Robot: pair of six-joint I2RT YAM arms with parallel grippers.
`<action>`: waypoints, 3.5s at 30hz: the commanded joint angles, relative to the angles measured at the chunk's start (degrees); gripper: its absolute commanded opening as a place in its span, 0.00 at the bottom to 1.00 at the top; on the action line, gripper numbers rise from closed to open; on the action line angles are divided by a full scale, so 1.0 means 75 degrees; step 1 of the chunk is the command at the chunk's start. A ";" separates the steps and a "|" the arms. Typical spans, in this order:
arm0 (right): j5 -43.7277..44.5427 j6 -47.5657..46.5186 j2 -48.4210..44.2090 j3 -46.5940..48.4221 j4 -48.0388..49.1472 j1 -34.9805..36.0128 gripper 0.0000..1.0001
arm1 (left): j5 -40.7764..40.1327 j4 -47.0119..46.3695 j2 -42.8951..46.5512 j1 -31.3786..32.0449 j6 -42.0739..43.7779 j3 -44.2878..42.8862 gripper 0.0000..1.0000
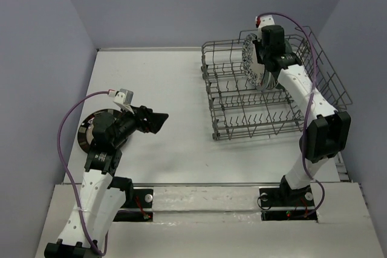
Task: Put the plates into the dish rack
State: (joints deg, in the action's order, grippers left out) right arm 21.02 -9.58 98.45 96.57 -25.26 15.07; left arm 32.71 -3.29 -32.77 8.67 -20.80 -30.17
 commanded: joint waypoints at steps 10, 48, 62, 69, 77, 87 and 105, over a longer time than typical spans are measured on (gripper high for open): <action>-0.0154 0.0516 -0.0014 -0.0443 0.1176 0.0018 0.09 | 0.0057 -0.0147 0.0069 0.0052 0.0042 -0.0196 0.99; -0.4631 0.6164 0.1426 -0.0422 0.4574 0.4575 0.69 | -0.2803 -0.1519 0.0983 0.0145 -0.0954 -0.2903 0.99; -0.4232 0.7383 0.4777 0.1605 0.4621 0.5784 0.68 | -0.4044 -0.0651 0.1826 0.1047 0.0288 -0.1966 0.99; -0.4595 0.7641 0.6147 0.2697 0.4633 0.5854 0.67 | -0.4314 -0.0698 0.2178 0.1493 0.0628 -0.1428 0.99; -0.4993 0.8296 0.7438 0.4043 0.4610 0.5854 0.62 | -0.4455 -0.0886 0.2389 0.1821 0.0605 -0.1004 0.99; -0.4597 0.8626 0.7711 0.4015 0.4222 0.5772 0.14 | -0.4701 -0.0687 0.2518 0.2126 0.0886 -0.1028 0.99; -0.2732 0.8285 0.4837 -0.0758 0.5569 0.5373 0.26 | -0.4560 -0.0698 0.2190 0.2149 0.0804 -0.0981 0.99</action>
State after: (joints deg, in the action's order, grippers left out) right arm -2.11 53.76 134.21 94.45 14.28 57.32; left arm -1.54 -5.98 -15.25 24.67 -15.46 -37.89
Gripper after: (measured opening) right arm 0.219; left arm 0.990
